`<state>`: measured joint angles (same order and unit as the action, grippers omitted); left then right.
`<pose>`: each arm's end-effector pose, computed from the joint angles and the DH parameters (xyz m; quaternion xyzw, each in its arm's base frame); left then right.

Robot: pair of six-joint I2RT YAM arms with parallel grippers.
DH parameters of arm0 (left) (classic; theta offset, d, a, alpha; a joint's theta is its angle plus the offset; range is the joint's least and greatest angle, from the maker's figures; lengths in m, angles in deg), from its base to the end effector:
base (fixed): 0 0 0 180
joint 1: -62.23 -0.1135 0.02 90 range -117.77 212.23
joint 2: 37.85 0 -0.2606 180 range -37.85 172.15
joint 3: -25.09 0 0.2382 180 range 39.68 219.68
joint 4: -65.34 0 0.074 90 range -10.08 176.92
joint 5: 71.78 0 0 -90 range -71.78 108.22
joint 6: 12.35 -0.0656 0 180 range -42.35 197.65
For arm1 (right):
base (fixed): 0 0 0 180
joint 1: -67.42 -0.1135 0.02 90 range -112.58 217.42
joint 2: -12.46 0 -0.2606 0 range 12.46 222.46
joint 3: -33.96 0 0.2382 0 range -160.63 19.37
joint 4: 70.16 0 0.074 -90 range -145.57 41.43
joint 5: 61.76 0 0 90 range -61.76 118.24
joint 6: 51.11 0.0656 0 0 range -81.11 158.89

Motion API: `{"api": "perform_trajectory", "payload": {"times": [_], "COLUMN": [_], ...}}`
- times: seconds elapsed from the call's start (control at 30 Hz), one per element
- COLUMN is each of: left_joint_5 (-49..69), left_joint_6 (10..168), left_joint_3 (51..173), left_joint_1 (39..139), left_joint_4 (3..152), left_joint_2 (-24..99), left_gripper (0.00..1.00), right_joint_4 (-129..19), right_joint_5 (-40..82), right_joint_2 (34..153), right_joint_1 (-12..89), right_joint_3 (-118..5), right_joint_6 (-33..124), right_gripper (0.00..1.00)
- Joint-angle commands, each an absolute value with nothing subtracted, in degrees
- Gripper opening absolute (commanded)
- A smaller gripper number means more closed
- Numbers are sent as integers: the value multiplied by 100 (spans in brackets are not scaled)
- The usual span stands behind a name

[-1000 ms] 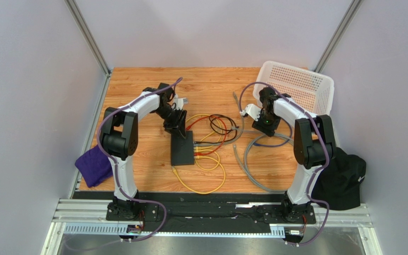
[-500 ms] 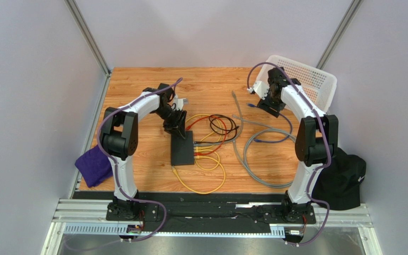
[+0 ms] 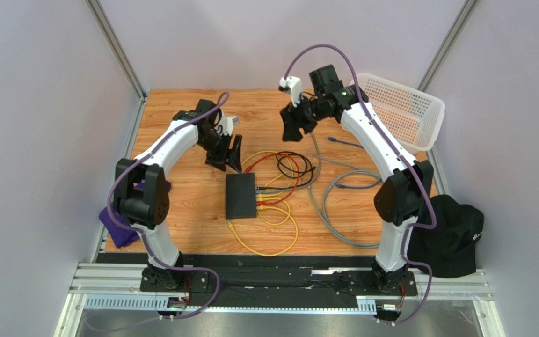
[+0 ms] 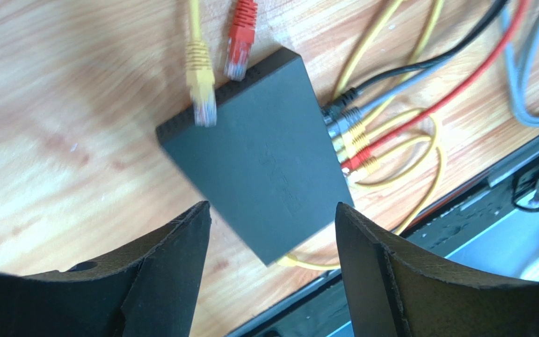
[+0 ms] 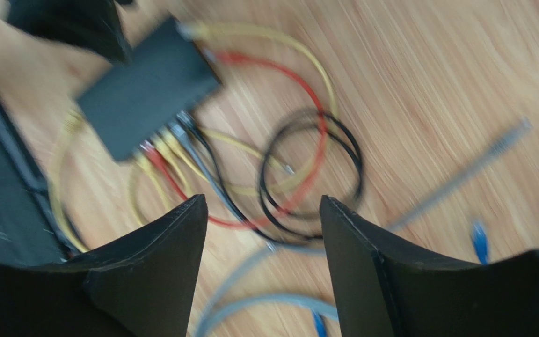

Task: Pull the plug from the switch port

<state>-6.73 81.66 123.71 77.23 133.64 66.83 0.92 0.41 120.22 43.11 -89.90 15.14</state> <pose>0.3395 -0.1196 0.2119 0.1219 0.9601 -0.2330 0.0957 0.3557 0.1943 0.3196 -0.4430 0.8160 0.2308 0.2909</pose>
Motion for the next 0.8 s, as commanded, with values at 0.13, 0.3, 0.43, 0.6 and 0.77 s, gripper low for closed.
{"api": "perform_trajectory", "payload": {"times": [0.13, 0.3, 0.43, 0.6, 0.77], "left_joint_5": [-787, -384, -463, -357, -709], "left_joint_6": [9268, 9549, 9479, 9295, 9154], "left_joint_3": [12002, 11562, 11122, 10964, 10911], "left_joint_1": [7251, 7251, 7269, 7269, 7269], "left_joint_4": [12672, 12151, 11710, 11666, 11587], "left_joint_2": [5601, 6014, 5891, 6049, 6304], "left_gripper": [71, 66, 68, 68, 64], "right_joint_4": [-764, -1759, -1804, -926, -811], "right_joint_5": [-2422, -2711, -3108, -3012, -2915], "right_joint_2": [13348, 13725, 13822, 14033, 14183], "right_joint_1": [4273, 4255, 4150, 3930, 3904], "right_joint_3": [-10870, -10069, -9428, -9331, -9155], "right_joint_6": [4079, 4872, 4620, 3399, 3160], "right_gripper": [64, 49, 60, 61, 55]}}
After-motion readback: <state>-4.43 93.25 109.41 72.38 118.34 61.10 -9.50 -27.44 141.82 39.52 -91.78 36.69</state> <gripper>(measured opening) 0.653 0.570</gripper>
